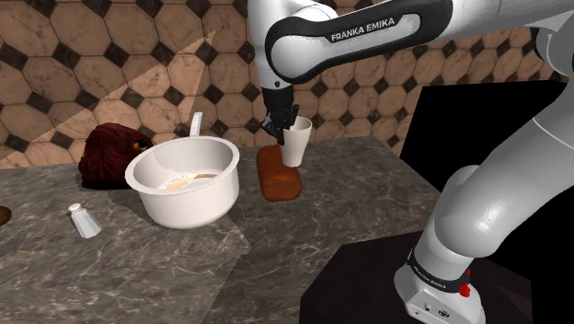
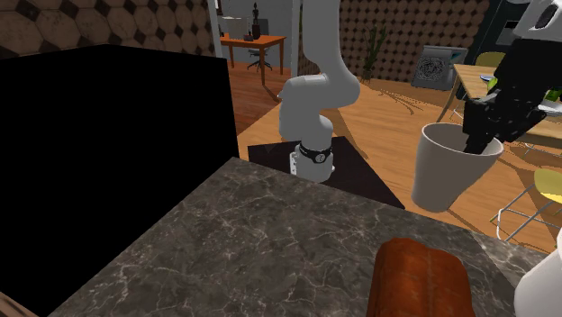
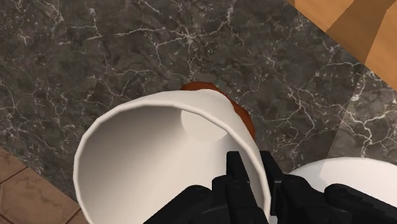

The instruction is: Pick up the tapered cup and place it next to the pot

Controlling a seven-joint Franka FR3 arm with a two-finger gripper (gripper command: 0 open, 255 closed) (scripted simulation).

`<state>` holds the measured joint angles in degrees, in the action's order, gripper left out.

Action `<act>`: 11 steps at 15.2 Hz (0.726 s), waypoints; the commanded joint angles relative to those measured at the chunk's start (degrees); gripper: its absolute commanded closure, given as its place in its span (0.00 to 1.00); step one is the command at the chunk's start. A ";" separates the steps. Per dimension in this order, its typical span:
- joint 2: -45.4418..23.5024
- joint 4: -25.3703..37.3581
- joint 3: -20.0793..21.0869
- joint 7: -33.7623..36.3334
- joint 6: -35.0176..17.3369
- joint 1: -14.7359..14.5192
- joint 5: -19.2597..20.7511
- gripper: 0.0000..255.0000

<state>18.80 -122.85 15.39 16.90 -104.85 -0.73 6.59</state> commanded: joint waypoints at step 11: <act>-1.44 -7.87 0.47 1.83 -9.16 0.00 0.65 1.00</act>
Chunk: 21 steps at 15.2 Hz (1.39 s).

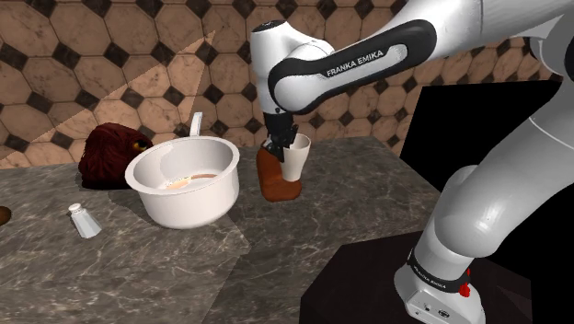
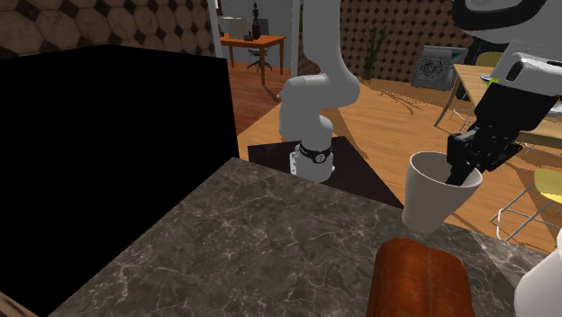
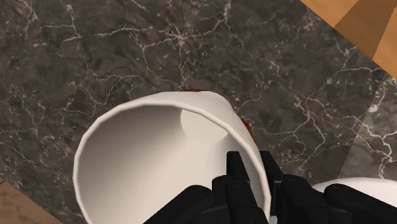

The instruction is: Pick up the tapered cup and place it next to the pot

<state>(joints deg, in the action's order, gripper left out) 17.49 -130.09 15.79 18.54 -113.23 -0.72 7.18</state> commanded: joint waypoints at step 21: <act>-6.61 -9.73 1.38 4.65 -15.76 0.90 3.26 1.00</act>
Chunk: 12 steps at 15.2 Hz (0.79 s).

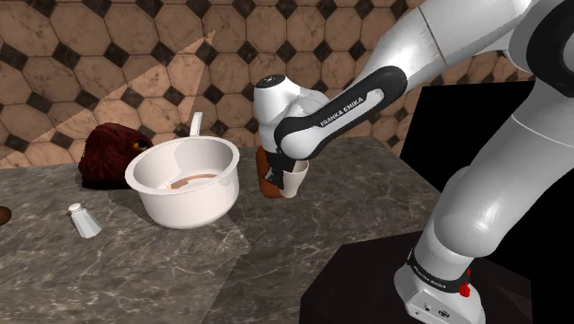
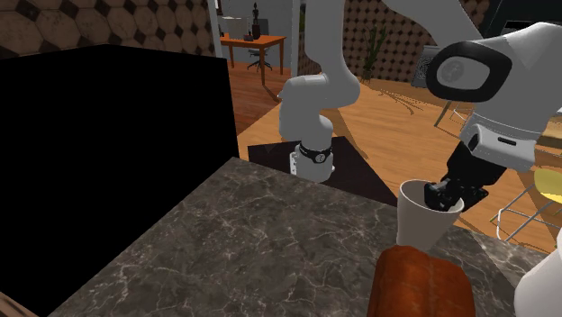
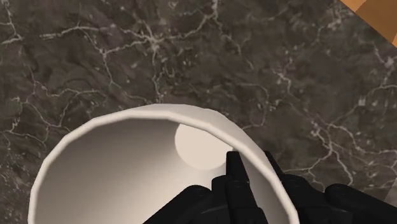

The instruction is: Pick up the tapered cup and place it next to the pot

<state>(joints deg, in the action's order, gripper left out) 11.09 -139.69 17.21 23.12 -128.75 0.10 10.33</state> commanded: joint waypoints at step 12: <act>-0.21 -0.13 -0.01 0.07 -0.24 0.11 0.11 0.00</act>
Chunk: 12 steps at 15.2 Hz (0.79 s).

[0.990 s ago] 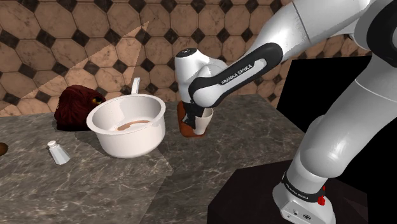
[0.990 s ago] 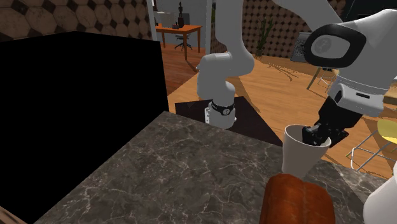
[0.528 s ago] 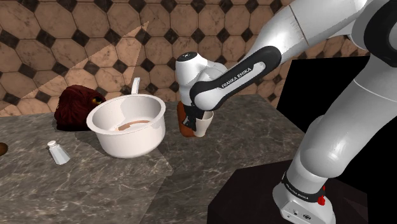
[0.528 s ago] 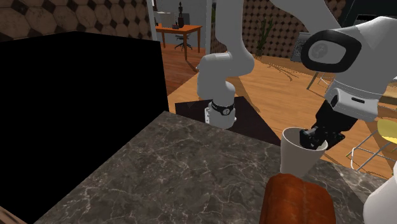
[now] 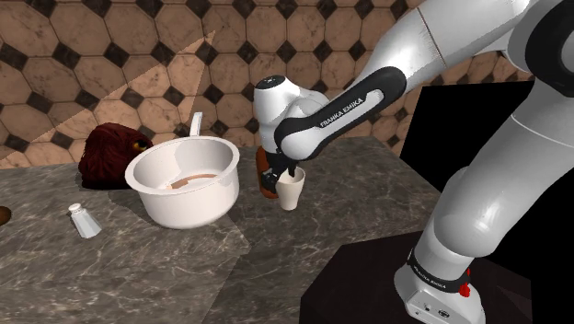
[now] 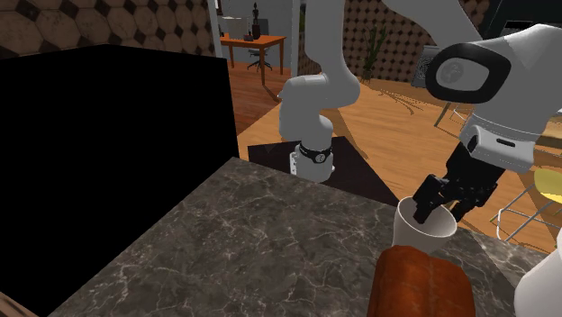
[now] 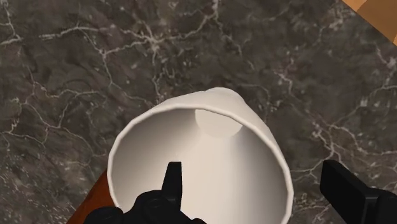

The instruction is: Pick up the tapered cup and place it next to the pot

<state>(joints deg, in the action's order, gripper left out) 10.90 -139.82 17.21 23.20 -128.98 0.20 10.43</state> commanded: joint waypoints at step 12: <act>3.81 3.98 0.10 -1.50 7.59 -0.97 -2.26 0.00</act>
